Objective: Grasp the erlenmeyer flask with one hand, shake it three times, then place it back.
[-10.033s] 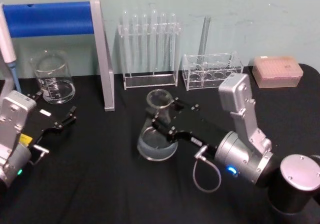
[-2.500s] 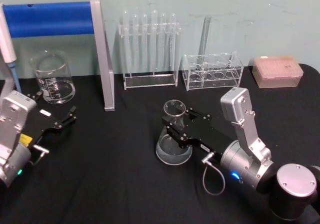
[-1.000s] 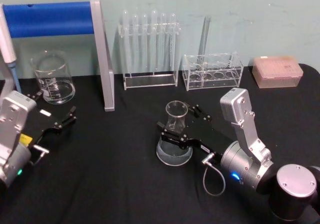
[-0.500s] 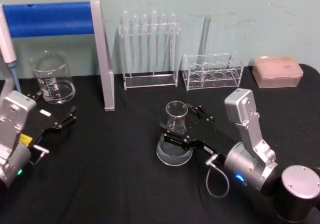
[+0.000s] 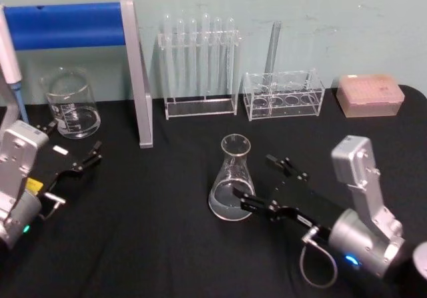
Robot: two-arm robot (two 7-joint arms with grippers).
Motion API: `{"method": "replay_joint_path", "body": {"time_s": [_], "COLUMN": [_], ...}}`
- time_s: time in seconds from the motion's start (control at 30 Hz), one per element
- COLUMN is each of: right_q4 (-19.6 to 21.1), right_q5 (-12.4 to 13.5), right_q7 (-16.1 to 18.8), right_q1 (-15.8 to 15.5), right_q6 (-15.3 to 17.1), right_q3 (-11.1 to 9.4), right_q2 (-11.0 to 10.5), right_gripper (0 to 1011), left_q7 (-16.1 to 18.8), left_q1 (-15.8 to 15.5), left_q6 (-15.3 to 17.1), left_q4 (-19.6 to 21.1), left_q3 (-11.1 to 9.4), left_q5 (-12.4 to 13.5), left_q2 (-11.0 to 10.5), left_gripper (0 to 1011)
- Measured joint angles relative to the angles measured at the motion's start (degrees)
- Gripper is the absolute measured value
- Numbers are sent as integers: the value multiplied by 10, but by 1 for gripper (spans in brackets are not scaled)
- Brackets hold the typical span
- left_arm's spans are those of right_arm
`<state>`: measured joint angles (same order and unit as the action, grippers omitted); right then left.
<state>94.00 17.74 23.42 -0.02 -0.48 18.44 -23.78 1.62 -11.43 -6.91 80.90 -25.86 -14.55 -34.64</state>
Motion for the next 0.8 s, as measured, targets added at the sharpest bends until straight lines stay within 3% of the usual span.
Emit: {"method": "replay_joint_path", "body": {"time_s": [0.23, 0.43, 0.53, 0.8], "right_q4": [25, 29, 23, -13], "right_q5": [12, 15, 14, -22], "right_q7": [-6, -22, -35, -100], "right_q1": [-37, -52, -51, -27], "right_q6": [-4, -5, -6, -18], "right_q3": [-24, -45, -54, -77], "right_q2": [-26, -32, -28, 15], "right_gripper": [1003, 1003, 1003, 1002], "left_q7": [0, 0, 0, 0], "left_q1": [0, 0, 0, 0], "left_q6": [0, 0, 0, 0], "left_q4": [0, 0, 0, 0], "left_q3": [0, 0, 0, 0], "left_q5": [0, 0, 0, 0], "left_q2": [0, 0, 0, 0], "left_gripper": [1001, 1001, 1001, 1001]}}
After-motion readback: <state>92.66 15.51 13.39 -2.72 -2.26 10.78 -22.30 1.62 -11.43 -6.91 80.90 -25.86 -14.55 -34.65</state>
